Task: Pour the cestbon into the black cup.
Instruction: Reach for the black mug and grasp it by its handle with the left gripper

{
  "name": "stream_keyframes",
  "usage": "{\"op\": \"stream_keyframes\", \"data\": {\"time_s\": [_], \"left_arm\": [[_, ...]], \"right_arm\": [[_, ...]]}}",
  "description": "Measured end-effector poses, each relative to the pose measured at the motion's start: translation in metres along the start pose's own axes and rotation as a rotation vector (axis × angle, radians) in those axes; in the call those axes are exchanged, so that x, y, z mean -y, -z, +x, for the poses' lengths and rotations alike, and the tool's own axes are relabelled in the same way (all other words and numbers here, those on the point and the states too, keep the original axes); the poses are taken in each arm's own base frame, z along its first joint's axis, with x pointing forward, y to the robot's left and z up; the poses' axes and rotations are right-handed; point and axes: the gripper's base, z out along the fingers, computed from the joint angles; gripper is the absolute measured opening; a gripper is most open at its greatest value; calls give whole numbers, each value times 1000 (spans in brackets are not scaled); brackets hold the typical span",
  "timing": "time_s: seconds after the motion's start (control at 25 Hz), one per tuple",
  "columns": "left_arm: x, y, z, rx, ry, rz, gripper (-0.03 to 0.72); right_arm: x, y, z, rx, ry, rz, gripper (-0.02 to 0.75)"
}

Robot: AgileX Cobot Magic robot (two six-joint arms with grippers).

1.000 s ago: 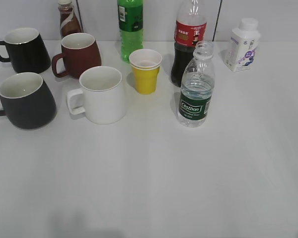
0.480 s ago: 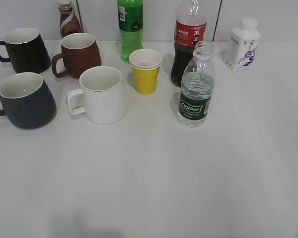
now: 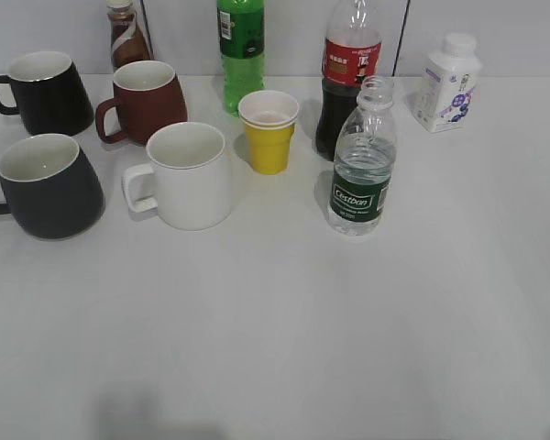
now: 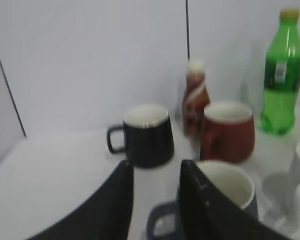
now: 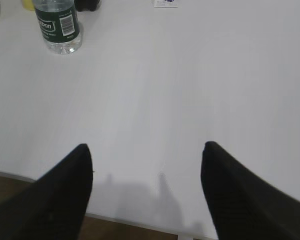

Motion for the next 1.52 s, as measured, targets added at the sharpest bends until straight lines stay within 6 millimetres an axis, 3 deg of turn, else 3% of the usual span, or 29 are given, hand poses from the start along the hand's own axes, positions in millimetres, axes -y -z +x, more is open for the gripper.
{"op": "stream_keyframes", "data": {"time_s": [0.16, 0.32, 0.48, 0.76, 1.52], "left_arm": [[3, -36, 22, -45, 11, 37, 244], [1, -58, 44, -67, 7, 20, 262], [-2, -71, 73, -170, 45, -21, 303], [0, -82, 102, -229, 50, -17, 336], [-2, -120, 114, -214, 45, -21, 302]], "right_arm": [[0, 0, 0, 0, 0, 0, 512], [0, 0, 0, 1, 0, 0, 512], [0, 0, 0, 1, 0, 0, 512], [0, 0, 0, 1, 0, 0, 512], [0, 0, 0, 1, 0, -1, 512]]}}
